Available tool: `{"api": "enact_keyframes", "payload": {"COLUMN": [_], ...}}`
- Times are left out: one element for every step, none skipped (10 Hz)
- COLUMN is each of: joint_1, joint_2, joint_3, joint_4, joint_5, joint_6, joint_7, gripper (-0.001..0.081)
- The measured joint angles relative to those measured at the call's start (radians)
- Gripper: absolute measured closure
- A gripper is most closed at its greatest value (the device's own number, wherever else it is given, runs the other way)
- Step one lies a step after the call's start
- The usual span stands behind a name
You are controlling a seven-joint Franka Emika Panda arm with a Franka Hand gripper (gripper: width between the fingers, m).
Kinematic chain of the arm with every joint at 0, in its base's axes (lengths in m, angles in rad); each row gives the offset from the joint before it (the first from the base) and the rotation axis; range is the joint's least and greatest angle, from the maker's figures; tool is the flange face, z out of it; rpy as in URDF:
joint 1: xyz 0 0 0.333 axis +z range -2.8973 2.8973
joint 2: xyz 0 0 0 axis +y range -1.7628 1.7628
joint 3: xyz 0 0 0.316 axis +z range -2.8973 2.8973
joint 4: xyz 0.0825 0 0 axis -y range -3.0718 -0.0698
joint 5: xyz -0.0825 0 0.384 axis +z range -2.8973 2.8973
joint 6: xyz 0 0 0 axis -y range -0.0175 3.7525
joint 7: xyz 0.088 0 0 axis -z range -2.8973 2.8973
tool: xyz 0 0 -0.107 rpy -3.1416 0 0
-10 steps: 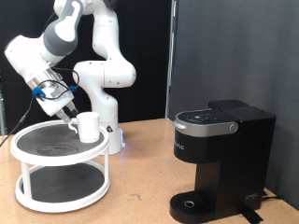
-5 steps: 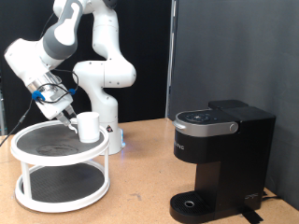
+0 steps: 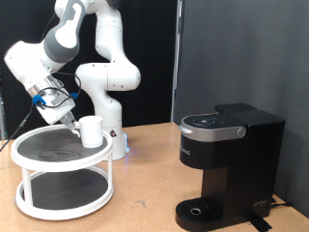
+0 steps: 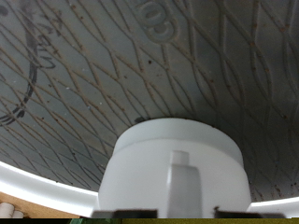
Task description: Make a cup of coffee with the keurig machine
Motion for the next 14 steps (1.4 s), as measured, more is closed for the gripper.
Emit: {"api": "enact_keyframes", "payload": {"joint_1": [0.000, 0.000, 0.000, 0.000, 0.000, -0.001, -0.001, -0.001, -0.002, -0.002, -0.002, -0.002, 0.000, 0.003], "joint_2": [0.000, 0.000, 0.000, 0.000, 0.000, -0.001, -0.005, -0.013, -0.020, -0.022, -0.022, -0.022, -0.022, -0.023], "joint_3": [0.000, 0.000, 0.000, 0.000, 0.000, 0.000, 0.000, 0.002, 0.003, 0.004, 0.003, 0.004, 0.012, 0.038], "joint_4": [0.000, 0.000, 0.000, 0.003, 0.014, 0.033, 0.053, 0.071, 0.091, 0.109, 0.105, 0.100, 0.090, 0.075], "joint_5": [0.001, 0.001, 0.003, 0.009, 0.011, 0.011, 0.011, 0.010, -0.005, -0.017, -0.016, -0.003, 0.023, 0.065], "joint_6": [0.001, 0.003, 0.003, -0.003, -0.027, -0.072, -0.119, -0.158, -0.208, -0.245, -0.236, -0.234, -0.229, -0.202], "joint_7": [0.000, 0.000, 0.000, 0.004, 0.013, 0.031, 0.048, 0.063, 0.069, 0.069, 0.069, 0.076, 0.102, 0.137], "gripper": [0.0771, 0.0771, 0.0799, 0.0803, 0.0803, 0.0804, 0.0804, 0.0804, 0.0804, 0.0804, 0.0804, 0.0804, 0.0804, 0.0804]}}
